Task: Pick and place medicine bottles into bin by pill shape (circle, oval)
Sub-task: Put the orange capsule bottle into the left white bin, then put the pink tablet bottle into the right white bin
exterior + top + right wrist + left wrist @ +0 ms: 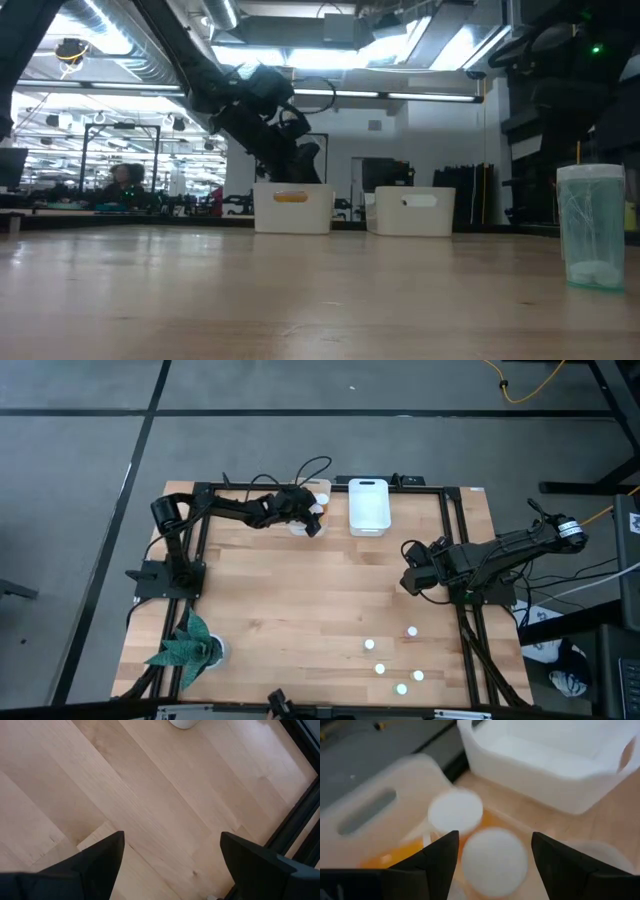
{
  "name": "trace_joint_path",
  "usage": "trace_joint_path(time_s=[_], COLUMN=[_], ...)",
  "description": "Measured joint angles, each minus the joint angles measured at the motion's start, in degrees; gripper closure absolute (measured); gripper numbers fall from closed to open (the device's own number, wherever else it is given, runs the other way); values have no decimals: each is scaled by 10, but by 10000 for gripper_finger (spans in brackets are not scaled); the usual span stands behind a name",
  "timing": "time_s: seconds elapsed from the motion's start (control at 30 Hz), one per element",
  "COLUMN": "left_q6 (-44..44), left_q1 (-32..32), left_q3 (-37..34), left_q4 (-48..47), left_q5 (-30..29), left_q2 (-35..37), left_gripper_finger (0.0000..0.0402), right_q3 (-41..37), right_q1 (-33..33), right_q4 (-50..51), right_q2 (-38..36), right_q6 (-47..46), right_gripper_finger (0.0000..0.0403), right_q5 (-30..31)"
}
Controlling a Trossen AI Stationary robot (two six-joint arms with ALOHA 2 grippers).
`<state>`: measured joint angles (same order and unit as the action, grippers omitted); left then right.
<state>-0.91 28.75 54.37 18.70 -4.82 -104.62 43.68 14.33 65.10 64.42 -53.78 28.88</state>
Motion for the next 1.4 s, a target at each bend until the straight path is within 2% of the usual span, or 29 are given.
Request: trace_joint_path(time_s=[0.3,0.57,0.87,1.0,1.07,1.2,1.33,1.4], left_q6=[-5,-19,-46,-21,1,44,-25,9], left_q1=[-14,-88,-201,-240,-256,-278,-296,-298], left_q3=[1,1,2,2,2,2,2,3], left_q4=[3,-20,-131,-212,-263,-297,-309,-352], left_q5=[0,0,-1,-2,-4,-4,-4,14], left_q2=[75,137,189,236,264,304,320,326], left_gripper_finger=[159,164,165,165,165,165,165,165], right_q3=[0,0,0,0,0,0,0,0], right_q1=[0,0,0,0,0,0,0,0], right_q4=[0,0,0,-1,-1,-2,-7,-9], right_q2=[0,0,0,0,0,0,0,0], right_q6=[0,1,2,2,2,1,1,0], right_gripper_finger=[73,73,73,73,73,73,73,73], right_q5=[0,0,0,0,0,0,0,-2])
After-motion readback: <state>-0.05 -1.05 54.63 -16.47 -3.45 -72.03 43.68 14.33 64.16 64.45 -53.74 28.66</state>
